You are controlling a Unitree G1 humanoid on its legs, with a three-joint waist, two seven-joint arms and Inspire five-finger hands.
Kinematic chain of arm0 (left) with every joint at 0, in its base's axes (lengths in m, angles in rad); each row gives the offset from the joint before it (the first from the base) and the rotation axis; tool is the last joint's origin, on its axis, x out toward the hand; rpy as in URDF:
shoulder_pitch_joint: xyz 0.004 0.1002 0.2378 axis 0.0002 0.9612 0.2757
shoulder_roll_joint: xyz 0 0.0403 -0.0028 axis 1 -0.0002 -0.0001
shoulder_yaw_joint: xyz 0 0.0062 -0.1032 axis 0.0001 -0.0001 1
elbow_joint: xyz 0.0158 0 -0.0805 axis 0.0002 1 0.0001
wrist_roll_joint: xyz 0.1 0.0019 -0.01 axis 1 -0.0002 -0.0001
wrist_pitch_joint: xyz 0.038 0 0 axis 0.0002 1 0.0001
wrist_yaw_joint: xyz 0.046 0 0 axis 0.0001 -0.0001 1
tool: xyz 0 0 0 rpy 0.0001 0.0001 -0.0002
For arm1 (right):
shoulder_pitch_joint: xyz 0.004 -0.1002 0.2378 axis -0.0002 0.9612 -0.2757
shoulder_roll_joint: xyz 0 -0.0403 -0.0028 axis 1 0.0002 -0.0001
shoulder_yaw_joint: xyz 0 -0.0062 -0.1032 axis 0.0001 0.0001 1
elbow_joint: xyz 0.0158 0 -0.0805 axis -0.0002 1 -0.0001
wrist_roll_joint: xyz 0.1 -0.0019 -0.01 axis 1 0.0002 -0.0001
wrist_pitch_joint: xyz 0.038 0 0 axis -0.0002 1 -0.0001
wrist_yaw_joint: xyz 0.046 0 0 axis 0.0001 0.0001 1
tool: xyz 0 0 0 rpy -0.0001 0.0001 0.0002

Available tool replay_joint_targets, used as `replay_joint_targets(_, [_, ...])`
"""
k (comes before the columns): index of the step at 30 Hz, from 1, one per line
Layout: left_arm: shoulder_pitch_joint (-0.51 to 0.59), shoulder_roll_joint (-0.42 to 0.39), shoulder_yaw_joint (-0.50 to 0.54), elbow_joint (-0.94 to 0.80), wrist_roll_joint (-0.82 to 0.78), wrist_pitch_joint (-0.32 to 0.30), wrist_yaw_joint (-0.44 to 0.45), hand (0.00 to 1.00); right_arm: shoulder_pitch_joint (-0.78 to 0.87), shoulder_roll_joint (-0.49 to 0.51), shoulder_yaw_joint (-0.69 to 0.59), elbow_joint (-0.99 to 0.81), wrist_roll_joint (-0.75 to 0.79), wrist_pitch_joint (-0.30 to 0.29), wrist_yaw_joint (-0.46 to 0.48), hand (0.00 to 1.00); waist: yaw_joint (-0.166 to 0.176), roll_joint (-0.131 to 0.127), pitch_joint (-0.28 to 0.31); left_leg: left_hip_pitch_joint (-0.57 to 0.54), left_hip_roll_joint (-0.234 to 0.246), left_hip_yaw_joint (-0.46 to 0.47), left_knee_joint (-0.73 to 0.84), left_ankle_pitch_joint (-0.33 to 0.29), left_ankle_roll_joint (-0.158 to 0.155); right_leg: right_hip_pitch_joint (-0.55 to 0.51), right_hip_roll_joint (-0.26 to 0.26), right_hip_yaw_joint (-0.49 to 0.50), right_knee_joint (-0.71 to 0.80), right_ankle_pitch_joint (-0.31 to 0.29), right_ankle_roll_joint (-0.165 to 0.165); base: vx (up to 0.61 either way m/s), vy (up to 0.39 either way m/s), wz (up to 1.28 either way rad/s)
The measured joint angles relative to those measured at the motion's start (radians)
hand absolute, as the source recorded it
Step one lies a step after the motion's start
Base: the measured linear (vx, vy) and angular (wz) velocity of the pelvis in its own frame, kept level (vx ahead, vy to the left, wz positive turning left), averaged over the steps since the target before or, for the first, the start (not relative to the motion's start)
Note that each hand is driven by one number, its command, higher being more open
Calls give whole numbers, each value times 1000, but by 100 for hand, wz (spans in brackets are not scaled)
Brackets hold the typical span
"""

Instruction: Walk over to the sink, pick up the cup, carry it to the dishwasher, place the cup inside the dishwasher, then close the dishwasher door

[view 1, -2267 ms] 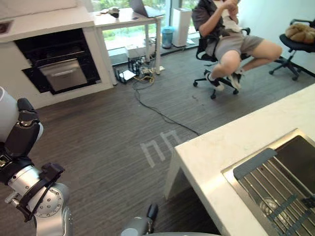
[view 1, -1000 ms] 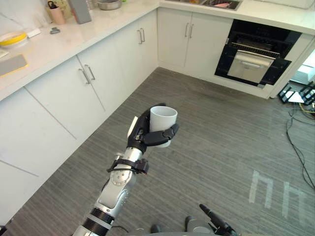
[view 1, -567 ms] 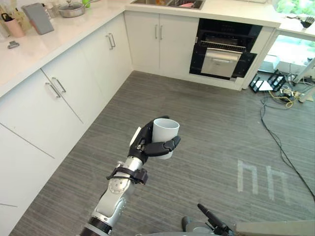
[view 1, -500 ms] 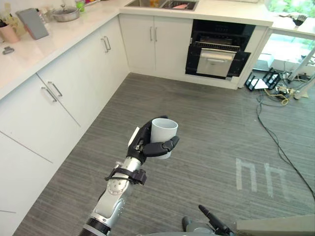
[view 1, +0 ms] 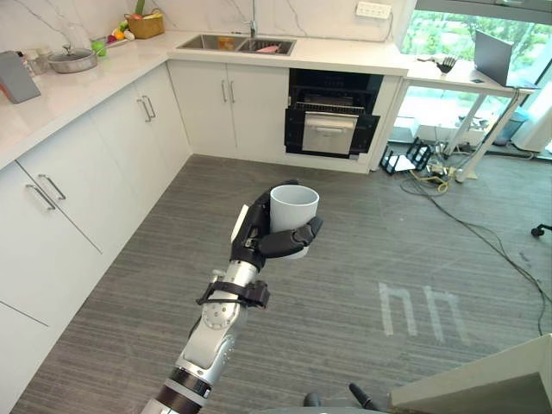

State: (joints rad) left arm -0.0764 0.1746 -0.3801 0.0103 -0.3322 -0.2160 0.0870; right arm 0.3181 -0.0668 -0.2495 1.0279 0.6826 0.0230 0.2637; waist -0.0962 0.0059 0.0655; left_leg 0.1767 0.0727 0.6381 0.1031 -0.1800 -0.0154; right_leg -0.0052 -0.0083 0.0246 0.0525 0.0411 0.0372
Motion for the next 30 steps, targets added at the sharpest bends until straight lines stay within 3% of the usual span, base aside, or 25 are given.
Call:
replay_joint_targets(4, [1, -17, 14, 0, -8, 1, -3, 0, 3, -1, 0, 5, -3, 3, 6, 100, -1, 1, 0, -12, 7, -15, 33, -4, 0, -6, -9, -34, 33, -41, -15, -1, -17, 14])
replay_joint_targets(6, [1, -53, 56, 0, -51, 10, -9, 0, 0, -6, -2, 9, -13, 11, 26, 100, 2, 0, 0, -28, 19, -26, 76, -30, 1, -46, -19, -67, 130, -94, -26, 2, -46, 25])
replay_joint_targets(9, [9, -81, 142, 8, -149, 50, -10, 0, -37, -30, -23, 57, -50, 7, 73, 100, 2, -2, 2, -50, 12, -45, 151, -118, 6, -124, -54, -90, 339, -201, -27, 14, -27, 15])
replay_joint_targets(11, [6, -81, 175, 30, -198, 76, -17, 0, -64, -42, -30, 66, -56, -1, 79, 100, 0, -11, 23, -21, -17, -65, 154, -131, 10, -192, -135, -187, 623, -267, -72, 34, -47, 29])
replay_joint_targets(12, [17, -80, 189, 52, -233, 102, -19, 0, -65, -50, -38, 57, -56, -19, 75, 100, -6, -24, 43, 9, -42, -95, 172, -151, 7, -225, -195, -216, 776, -251, -70, 48, -39, 52])
replay_joint_targets(13, [27, -81, 187, 68, -261, 131, -20, 0, -64, -56, -51, 57, -56, -29, 64, 100, -13, -22, 42, 22, -60, -137, 172, -159, 14, -234, -220, -211, 845, -237, -82, 99, -23, 74])
replay_joint_targets(15, [49, -82, 187, 71, -325, 178, -21, 0, -72, -70, -48, 52, -57, -35, 53, 100, -30, -12, 47, 42, -87, -255, 134, -152, 38, -280, -223, -190, 954, -163, -91, 147, -14, 96])
replay_joint_targets(16, [60, -81, 188, 72, -348, 184, -29, 0, -71, -63, -48, 42, -58, -45, 50, 100, -35, -4, 52, 45, -77, -299, 123, -148, 44, -281, -200, -188, 912, -203, -61, 147, -38, 81])
replay_joint_targets(17, [60, -74, 188, 73, -358, 186, -35, 0, -72, -56, -47, 37, -58, -52, 47, 100, -32, 1, 58, 45, -71, -313, 122, -148, 44, -281, -188, -186, 861, -229, -51, 173, -89, 69])
replay_joint_targets(18, [60, -65, 192, 74, -359, 188, -54, 0, -71, -47, -40, 21, -58, -66, 40, 100, -32, 9, 60, 47, -56, -337, 114, -148, 44, -293, -159, -172, 734, -248, -35, 230, -149, 61])
replay_joint_targets(19, [60, -66, 189, 73, -359, 187, -74, 0, -71, -46, -22, 6, -58, -74, 31, 100, -32, 14, 59, 53, -44, -358, 90, -147, 37, -311, -132, -163, 569, -230, -15, 345, -214, 72])
replay_joint_targets(20, [59, -63, 181, 71, -358, 187, -95, 0, -72, -46, -6, -9, -58, -80, 22, 100, -30, 15, 60, 67, -36, -380, 67, -149, 16, -317, -113, -153, 355, -149, -7, 353, -199, 60])
replay_joint_targets(21, [60, -64, 180, 73, -357, 187, -103, 0, -75, -47, 1, -13, -57, -83, 17, 100, -29, 16, 64, 81, -27, -389, 61, -151, 2, -306, -107, -159, 290, -50, -7, 463, -224, 38])
replay_joint_targets(22, [73, -78, 171, 78, -357, 192, -121, 0, -77, -54, 3, -21, -57, -83, 4, 100, -19, 58, 68, 118, 5, -396, 33, -147, -27, -268, -64, -189, 238, 44, -4, 427, -174, 2])
replay_joint_targets(23, [81, -81, 168, 72, -357, 194, -126, 0, -86, -55, 3, -32, -58, -83, -4, 100, -5, 76, 63, 127, 25, -396, 23, -136, -40, -268, -42, -185, 249, 41, -17, 552, -194, -34])
replay_joint_targets(24, [82, -75, 167, 70, -357, 199, -143, 0, -108, -41, 0, -56, -65, -81, -22, 100, 14, 70, 70, 151, 36, -399, 23, -98, -60, -297, -37, -183, 352, 22, -34, 414, -144, -31])
replay_joint_targets(25, [82, -74, 164, 70, -356, 205, -151, 0, -108, -30, 0, -77, -76, -80, -30, 100, 9, 57, 76, 169, 34, -410, 29, -71, -55, -305, -49, -186, 420, -4, -51, 495, -298, 5])
replay_joint_targets(26, [100, -73, 153, 53, -356, 211, -200, 0, -76, -7, 9, -138, -97, -83, -40, 100, -3, 30, 62, 172, 27, -433, 125, -47, -52, -318, -62, -218, 527, -84, -56, 410, -343, 30])
replay_joint_targets(28, [132, -79, 152, 28, -357, 215, -228, 0, -44, -1, 22, -150, -103, -82, -46, 100, -3, 13, 19, 128, 29, -451, 258, -50, -57, -277, -71, -233, 484, -206, -51, 414, -296, 16])
replay_joint_targets(29, [135, -98, 148, 22, -357, 225, -265, 0, -27, -9, -10, -152, -119, -80, -51, 100, -2, 65, 13, 24, 94, -486, 522, -7, -104, -220, -36, -250, 459, -243, -53, 460, -194, 7])
replay_joint_targets(30, [135, -107, 147, 15, -357, 230, -292, 0, -12, -17, -22, -151, -132, -81, -53, 100, 1, 78, 24, -50, 132, -509, 688, 99, -161, -179, -12, -253, 443, -270, -72, 449, -153, -1])
